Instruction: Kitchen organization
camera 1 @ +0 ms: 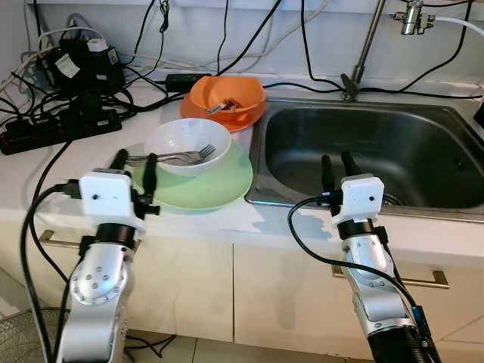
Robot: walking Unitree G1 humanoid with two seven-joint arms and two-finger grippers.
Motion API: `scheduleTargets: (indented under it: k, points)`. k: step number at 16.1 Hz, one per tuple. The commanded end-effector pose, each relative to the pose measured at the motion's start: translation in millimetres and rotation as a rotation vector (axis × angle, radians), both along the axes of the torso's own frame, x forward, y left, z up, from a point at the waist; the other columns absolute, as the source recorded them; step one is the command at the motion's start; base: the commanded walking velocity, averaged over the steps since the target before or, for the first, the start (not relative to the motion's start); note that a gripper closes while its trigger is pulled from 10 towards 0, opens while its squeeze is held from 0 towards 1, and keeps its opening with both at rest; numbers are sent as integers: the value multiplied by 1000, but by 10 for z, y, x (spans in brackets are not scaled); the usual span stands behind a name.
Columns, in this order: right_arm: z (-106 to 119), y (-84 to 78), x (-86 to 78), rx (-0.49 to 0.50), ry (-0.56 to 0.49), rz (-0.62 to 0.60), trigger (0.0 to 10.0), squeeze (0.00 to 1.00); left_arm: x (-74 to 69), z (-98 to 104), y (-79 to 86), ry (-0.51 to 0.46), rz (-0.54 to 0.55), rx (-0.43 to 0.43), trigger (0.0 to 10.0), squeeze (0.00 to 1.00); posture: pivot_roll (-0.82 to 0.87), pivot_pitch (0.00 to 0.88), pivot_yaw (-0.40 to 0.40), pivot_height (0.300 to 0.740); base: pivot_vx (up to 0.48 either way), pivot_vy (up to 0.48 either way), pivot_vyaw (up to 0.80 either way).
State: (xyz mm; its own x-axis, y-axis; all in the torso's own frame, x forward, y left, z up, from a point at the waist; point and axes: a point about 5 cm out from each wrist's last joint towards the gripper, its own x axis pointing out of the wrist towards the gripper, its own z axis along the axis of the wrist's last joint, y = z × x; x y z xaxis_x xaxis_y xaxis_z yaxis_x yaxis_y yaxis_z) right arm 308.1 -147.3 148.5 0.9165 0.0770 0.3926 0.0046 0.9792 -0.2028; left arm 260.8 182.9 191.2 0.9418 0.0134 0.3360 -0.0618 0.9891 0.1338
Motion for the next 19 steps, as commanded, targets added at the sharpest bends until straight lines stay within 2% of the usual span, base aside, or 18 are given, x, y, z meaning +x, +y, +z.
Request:
scheduleTargets:
  k: [1, 8, 10, 11, 19]
  points:
    - [4, -29, -2, 13, -1, -12, 10000, 0, 1, 46, 51, -17, 25, 4, 10000, 0, 106, 25, 48, 740, 0, 0, 0]
    - [-29, 10, -11, 24, 7, -19, 10000, 0, 31, 4, 85, 1, 15, -30, 10000, 0, 103, 0, 67, 740, 0, 0, 0]
    - [-35, 23, -17, 28, 6, -23, 10000, 0, 121, -120, 109, 59, -25, -123, 10000, 0, 97, 0, 78, 740, 0, 0, 0]
    - [-40, 31, -24, 29, 6, -23, 10000, 0, 140, -140, 123, 67, -30, -140, 10000, 0, 90, 0, 84, 740, 0, 0, 0]
    - [-46, 45, -22, 37, 4, -32, 10000, 0, 214, -160, 154, 63, -61, -122, 10000, 0, 89, 0, 89, 740, 0, 0, 0]
